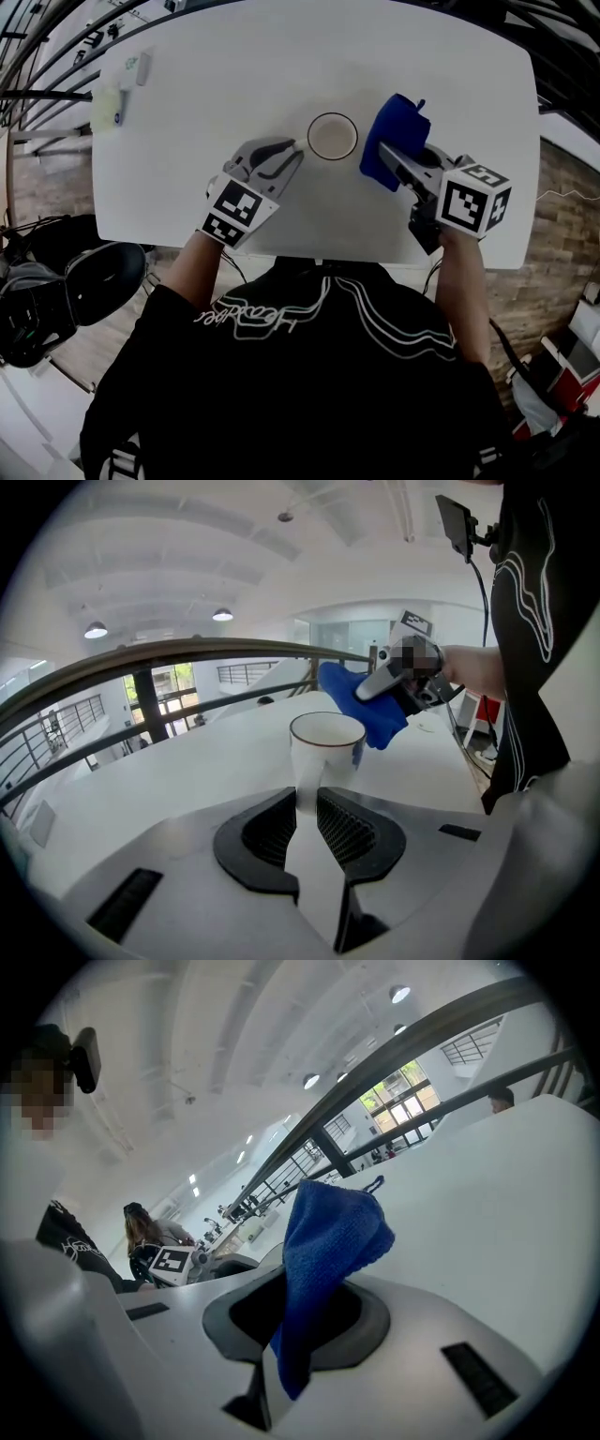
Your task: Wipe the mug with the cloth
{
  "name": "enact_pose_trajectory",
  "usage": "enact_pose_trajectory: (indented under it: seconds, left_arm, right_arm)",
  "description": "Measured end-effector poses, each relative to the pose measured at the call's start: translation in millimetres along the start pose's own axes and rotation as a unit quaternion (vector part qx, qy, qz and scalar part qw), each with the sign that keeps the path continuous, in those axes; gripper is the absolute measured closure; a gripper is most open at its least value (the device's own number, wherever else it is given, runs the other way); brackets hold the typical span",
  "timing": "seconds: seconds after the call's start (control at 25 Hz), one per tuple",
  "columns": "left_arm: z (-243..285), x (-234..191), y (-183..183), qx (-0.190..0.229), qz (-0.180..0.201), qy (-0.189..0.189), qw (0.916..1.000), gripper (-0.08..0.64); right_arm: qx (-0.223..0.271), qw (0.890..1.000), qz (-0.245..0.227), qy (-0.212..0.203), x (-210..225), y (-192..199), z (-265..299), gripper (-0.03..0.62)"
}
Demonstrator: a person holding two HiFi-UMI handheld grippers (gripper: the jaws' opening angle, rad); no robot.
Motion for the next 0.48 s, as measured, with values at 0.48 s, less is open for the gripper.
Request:
enact_pose_trajectory:
  seconds: [0.48]
  left_arm:
    - [1.4,-20.0,-3.3,-0.005,-0.037,-0.045,0.9983,0.485]
  right_arm:
    - [-0.034,0.997,-0.012,-0.073,-3.0,-12.4,25.5,0.541]
Point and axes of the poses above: the fingertips, and each gripper's own axes: z forward along the fingers, x to its right, y out of its underside, the point moved 2 cm from there along -z, backward along the fingers, and after that the axes turned 8 degrees about y, right-handed, at the moved point
